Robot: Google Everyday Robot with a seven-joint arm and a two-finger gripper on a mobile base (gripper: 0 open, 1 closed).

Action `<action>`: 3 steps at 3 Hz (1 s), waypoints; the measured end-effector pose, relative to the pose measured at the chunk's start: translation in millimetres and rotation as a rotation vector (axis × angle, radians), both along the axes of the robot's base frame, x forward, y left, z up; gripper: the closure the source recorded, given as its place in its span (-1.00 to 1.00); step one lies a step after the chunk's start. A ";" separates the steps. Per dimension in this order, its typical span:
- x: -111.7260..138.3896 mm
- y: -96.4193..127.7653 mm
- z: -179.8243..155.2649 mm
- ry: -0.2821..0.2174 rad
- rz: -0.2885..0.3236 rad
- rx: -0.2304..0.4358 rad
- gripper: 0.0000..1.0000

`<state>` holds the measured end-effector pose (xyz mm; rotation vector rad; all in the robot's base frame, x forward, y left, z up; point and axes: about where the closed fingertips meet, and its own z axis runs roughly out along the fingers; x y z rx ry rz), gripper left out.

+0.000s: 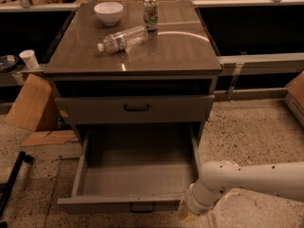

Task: Close middle drawer

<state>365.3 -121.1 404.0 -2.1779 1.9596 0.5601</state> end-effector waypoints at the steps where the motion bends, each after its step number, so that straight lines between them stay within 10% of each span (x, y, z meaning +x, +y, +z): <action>1: 0.0 0.0 0.0 0.000 0.000 0.000 0.15; 3: -0.1 0.0 0.0 0.000 0.000 0.000 -0.78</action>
Offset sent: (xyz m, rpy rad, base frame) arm 0.0000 0.0000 0.0000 0.0000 0.0000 0.0000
